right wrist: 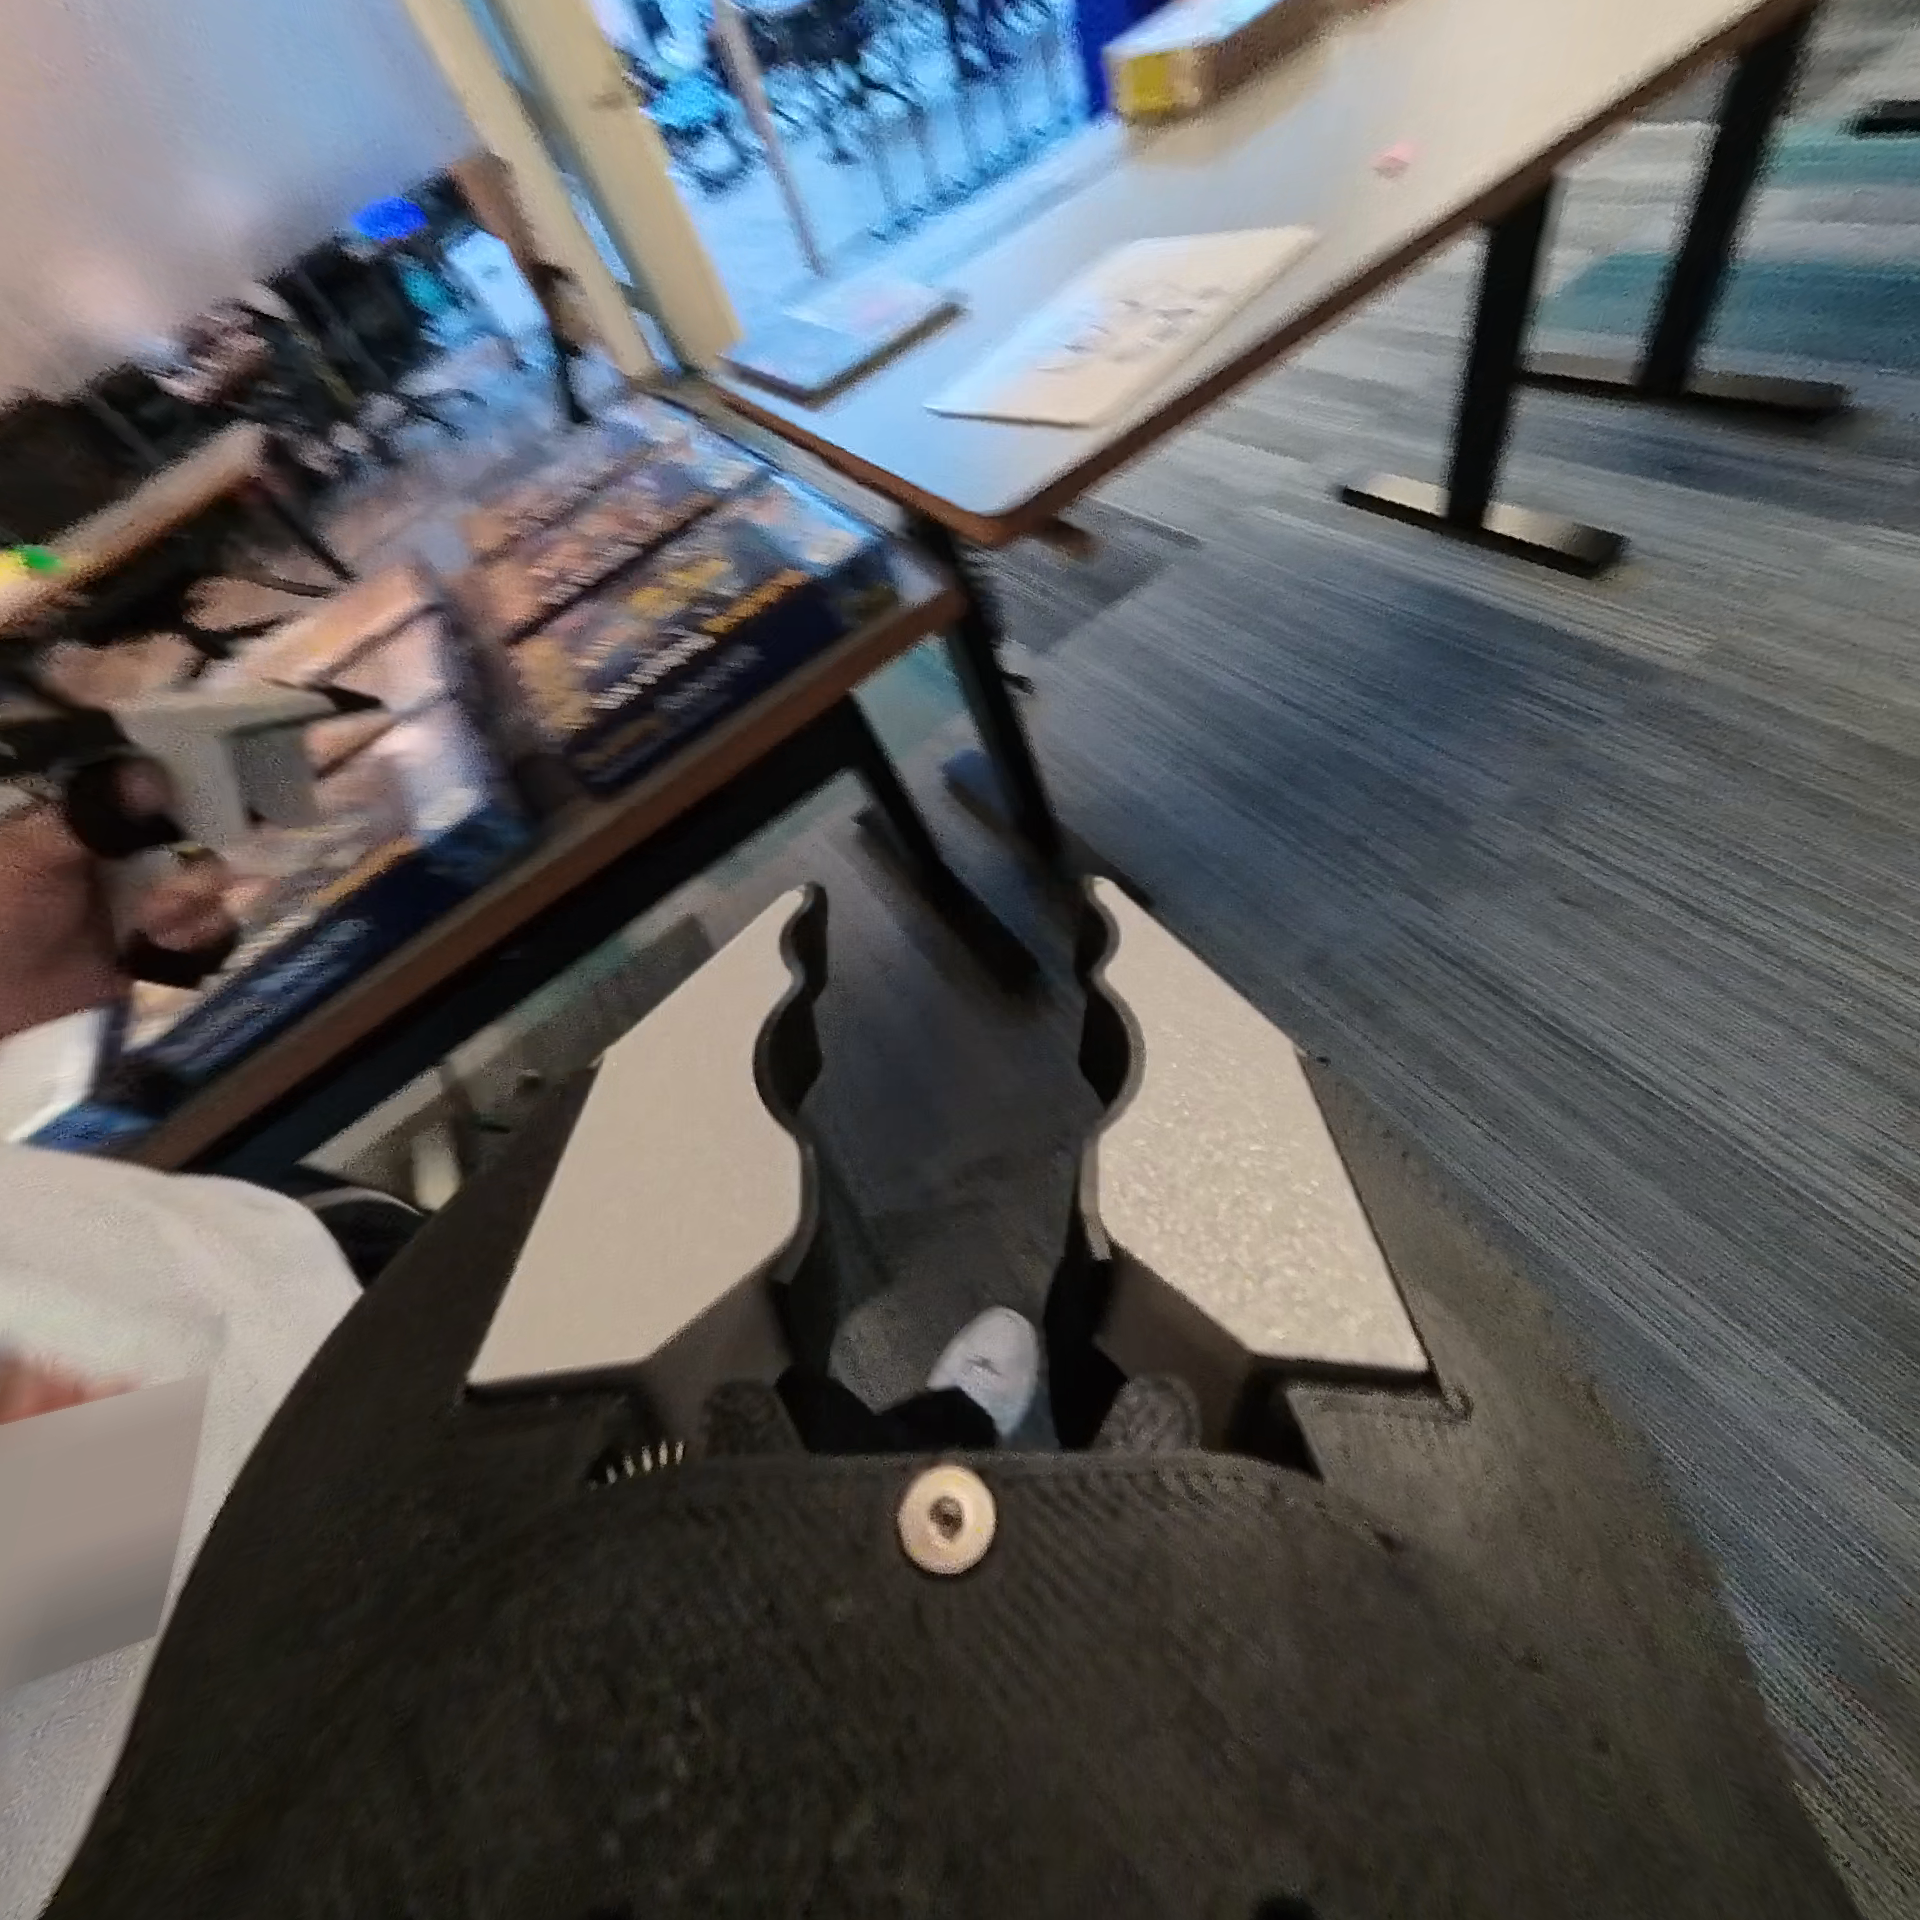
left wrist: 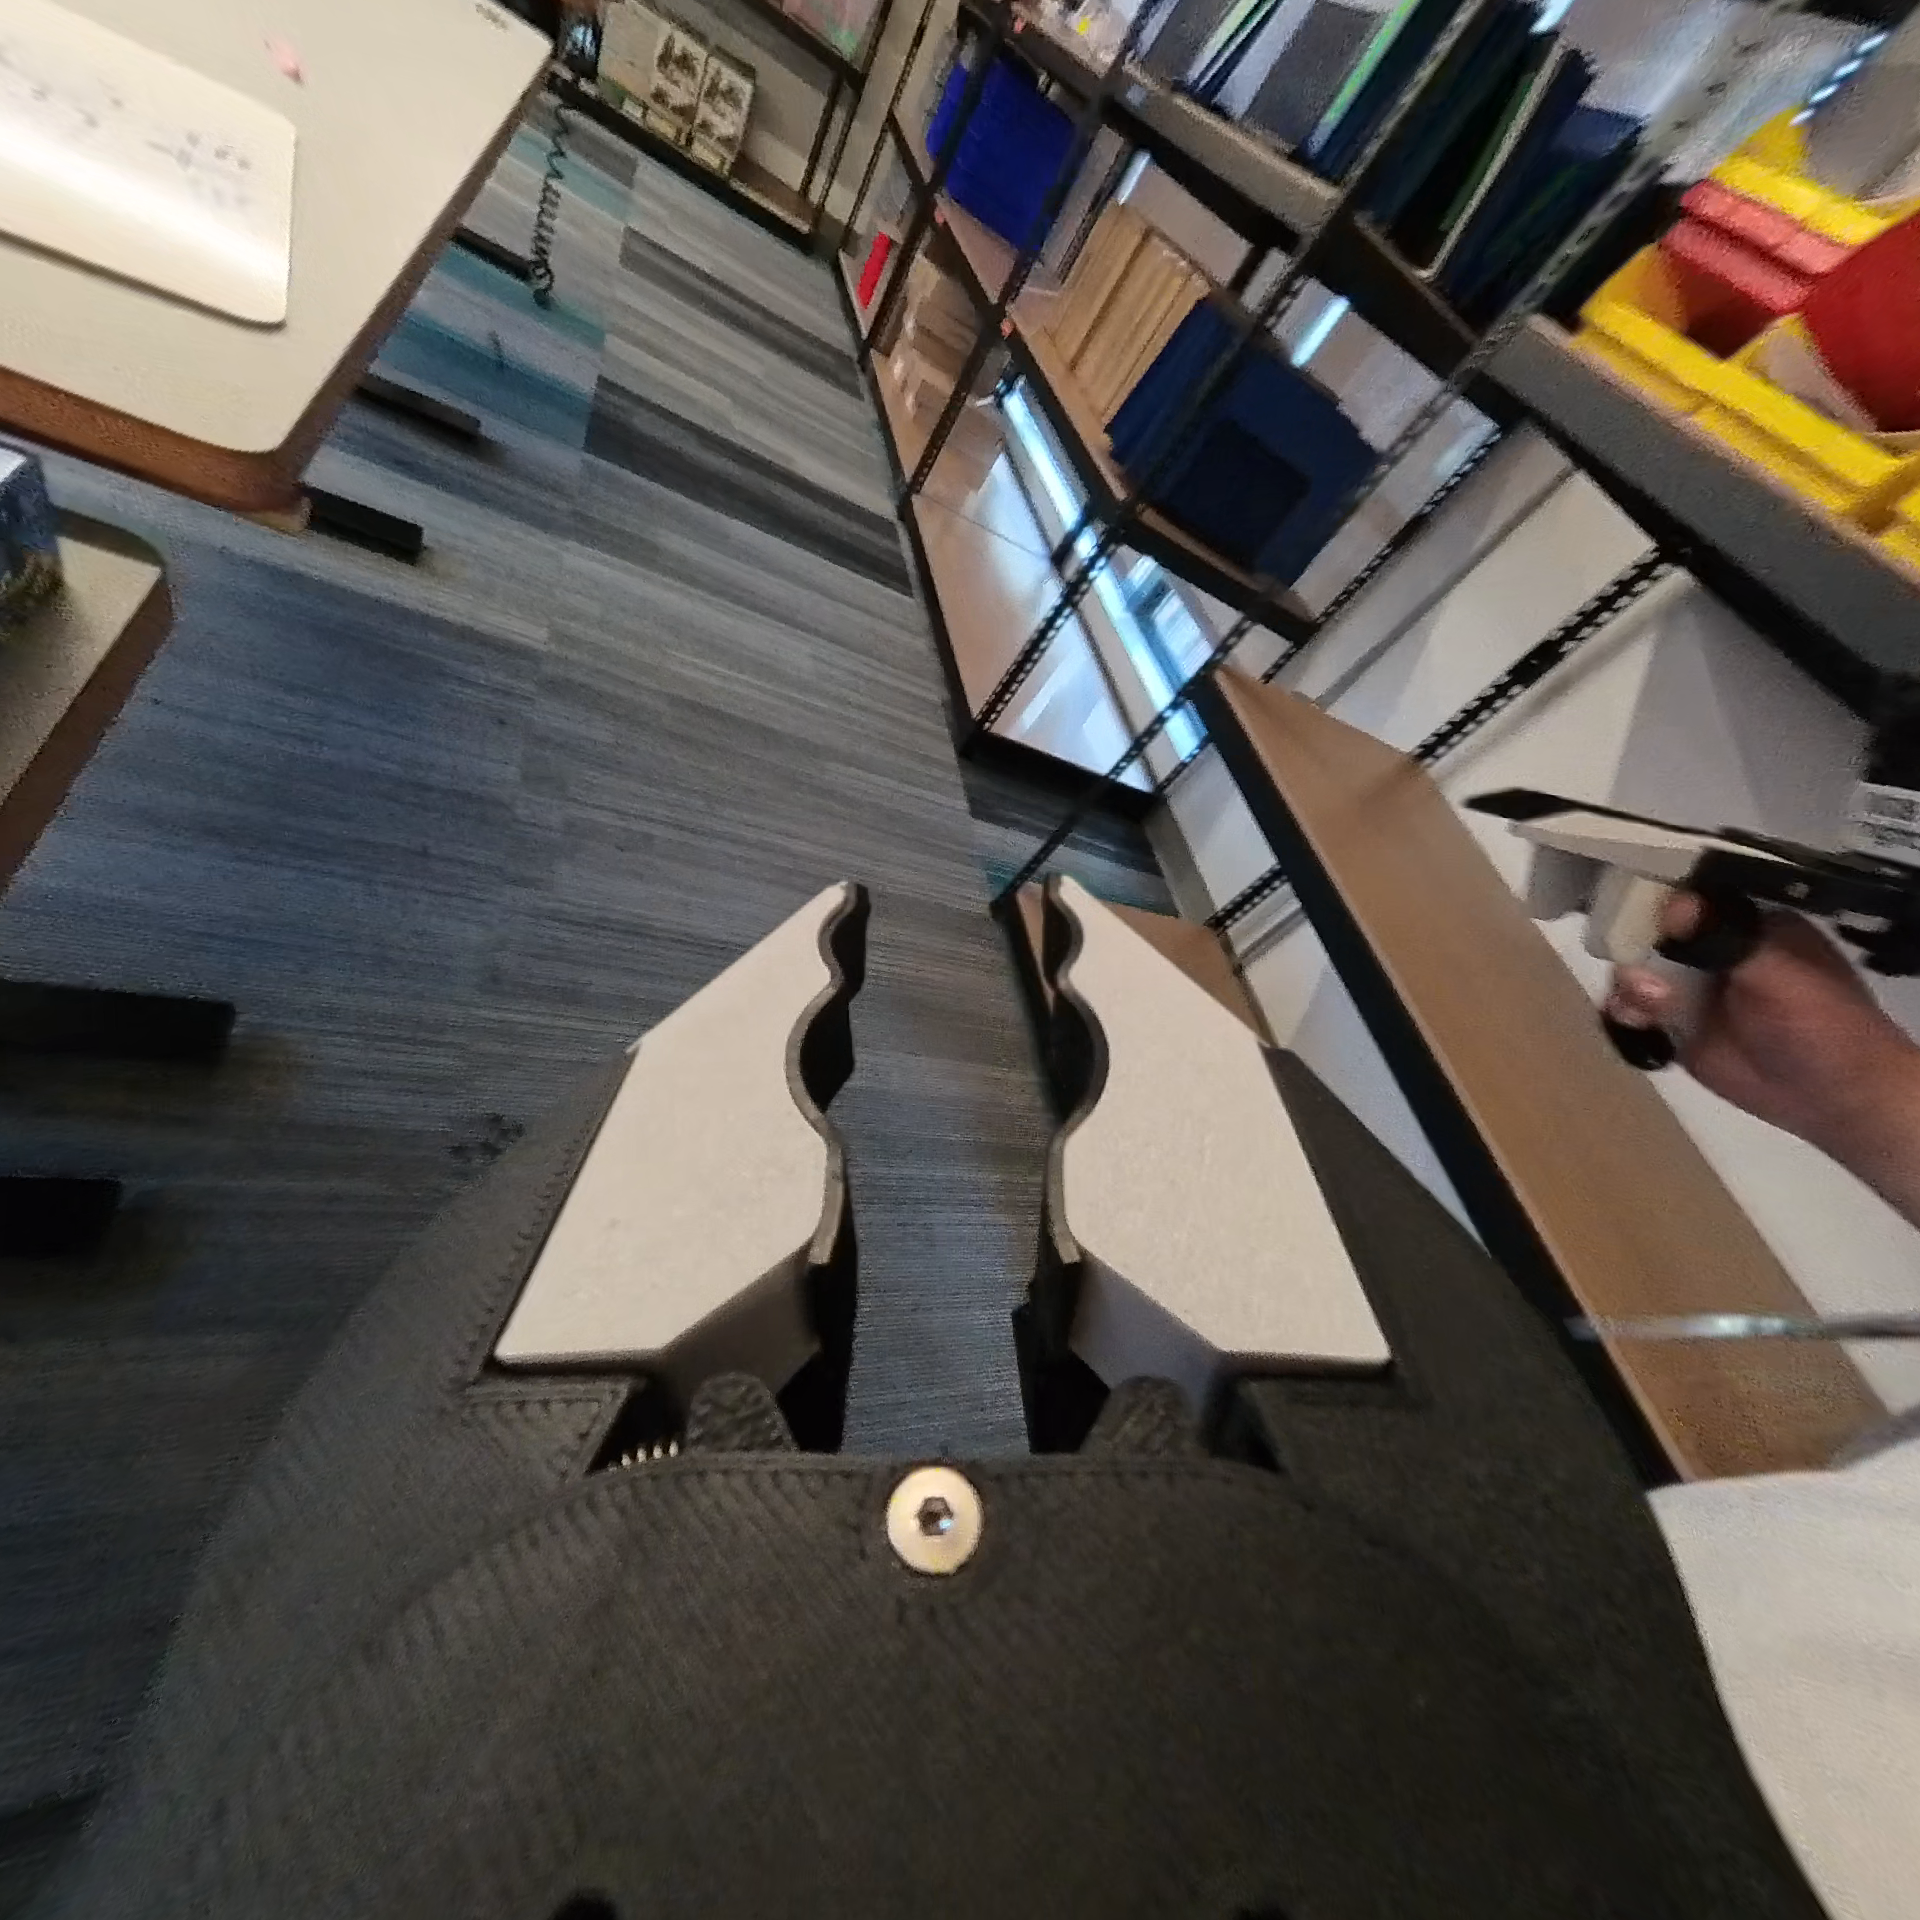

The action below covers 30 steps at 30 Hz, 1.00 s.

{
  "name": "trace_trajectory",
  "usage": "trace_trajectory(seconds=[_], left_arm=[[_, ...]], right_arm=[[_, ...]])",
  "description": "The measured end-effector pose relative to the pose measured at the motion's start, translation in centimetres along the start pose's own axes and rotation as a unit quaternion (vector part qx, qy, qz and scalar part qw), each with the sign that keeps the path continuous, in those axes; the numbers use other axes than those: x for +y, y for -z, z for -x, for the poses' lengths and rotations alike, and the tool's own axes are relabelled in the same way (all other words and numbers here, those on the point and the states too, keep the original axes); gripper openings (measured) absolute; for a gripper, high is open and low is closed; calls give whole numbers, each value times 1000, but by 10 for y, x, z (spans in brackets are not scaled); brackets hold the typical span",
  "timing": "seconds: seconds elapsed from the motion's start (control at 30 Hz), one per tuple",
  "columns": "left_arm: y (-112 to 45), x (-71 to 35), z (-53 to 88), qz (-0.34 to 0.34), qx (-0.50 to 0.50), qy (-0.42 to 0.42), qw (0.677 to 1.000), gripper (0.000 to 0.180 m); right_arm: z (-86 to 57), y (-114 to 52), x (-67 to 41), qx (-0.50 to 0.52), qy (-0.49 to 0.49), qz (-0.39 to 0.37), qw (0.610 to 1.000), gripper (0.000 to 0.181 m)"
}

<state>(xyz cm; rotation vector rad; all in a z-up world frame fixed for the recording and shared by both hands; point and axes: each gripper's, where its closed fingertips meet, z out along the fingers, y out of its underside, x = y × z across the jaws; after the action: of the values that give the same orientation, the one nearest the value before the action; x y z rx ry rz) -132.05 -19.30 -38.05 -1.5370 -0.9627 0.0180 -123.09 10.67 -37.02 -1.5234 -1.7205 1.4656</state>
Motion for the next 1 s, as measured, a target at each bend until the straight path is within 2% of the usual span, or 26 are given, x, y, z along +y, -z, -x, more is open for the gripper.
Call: trace_trajectory(seconds=[0.13, 0.3, 0.4, 0.57, 0.63, 0.77, 0.93, 1.0], left_arm=[[-96, -41, 51, 24, -20, 30, 999, 35], [-196, -90, 121, -2, -93, 64, 994, 41], [-243, -106, 163, -25, -146, 104, 983, 44], [-289, -121, 218, -80, -265, 168, 946, 42], [-301, -132, 227, -119, -295, 197, 927, 41], [-307, -145, 245, -167, -363, 224, 889, 42], [-298, -148, 283, -225, -439, 242, 836, 40], [-294, -145, 301, -216, -469, 241, 822, 40]], right_arm=[[-85, -10, -24, 59, -39, 6, 997, 48], [-192, -43, -63, 86, -49, 10, 995, 67], [-260, -99, -111, 34, -40, 18, 998, 76], [-349, -260, -204, -115, -17, 93, 989, 91], [-351, -333, -240, -198, -6, 134, 971, 95], [-341, -474, -271, -268, 98, 230, 931, 115], [-290, -625, -285, -360, 195, 268, 872, 119], [-274, -677, -276, -375, 216, 286, 855, 119]])
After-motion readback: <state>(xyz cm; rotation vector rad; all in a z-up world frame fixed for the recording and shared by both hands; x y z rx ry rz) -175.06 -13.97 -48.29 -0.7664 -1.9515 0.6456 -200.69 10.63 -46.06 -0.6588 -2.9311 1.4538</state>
